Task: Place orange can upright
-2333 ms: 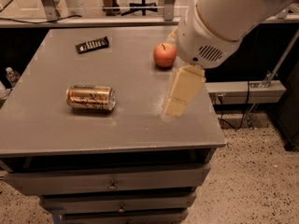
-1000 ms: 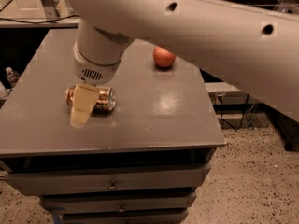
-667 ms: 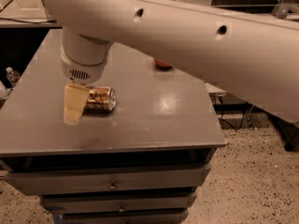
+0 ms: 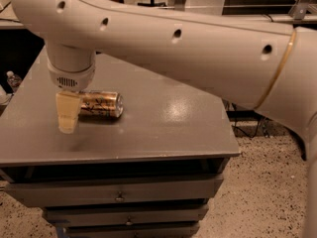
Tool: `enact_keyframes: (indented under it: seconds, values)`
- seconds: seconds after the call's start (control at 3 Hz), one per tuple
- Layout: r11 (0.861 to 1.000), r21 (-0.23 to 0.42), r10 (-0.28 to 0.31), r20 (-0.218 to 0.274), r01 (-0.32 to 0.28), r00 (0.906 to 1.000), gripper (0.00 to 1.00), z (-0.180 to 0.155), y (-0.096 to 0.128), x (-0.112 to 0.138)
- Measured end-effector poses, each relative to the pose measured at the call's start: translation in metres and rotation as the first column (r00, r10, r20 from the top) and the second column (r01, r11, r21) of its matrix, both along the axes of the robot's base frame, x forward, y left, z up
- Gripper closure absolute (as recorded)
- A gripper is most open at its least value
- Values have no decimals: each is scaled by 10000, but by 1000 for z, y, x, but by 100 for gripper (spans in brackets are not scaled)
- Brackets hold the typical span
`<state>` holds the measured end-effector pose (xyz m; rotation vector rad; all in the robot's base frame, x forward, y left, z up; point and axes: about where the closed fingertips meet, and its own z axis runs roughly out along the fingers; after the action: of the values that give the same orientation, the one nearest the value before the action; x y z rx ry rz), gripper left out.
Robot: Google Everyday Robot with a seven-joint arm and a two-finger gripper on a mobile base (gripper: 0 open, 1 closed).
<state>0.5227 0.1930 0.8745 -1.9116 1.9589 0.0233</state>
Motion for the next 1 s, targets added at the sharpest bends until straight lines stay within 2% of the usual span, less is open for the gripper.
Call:
enact_keyframes:
  seconds: [0.67, 1.0]
  values:
    - [9973, -619, -391, -106, 384, 9992, 0, -22, -5, 17]
    - [9970, -628, -471, -191, 458, 9987, 19, -27, -7, 21]
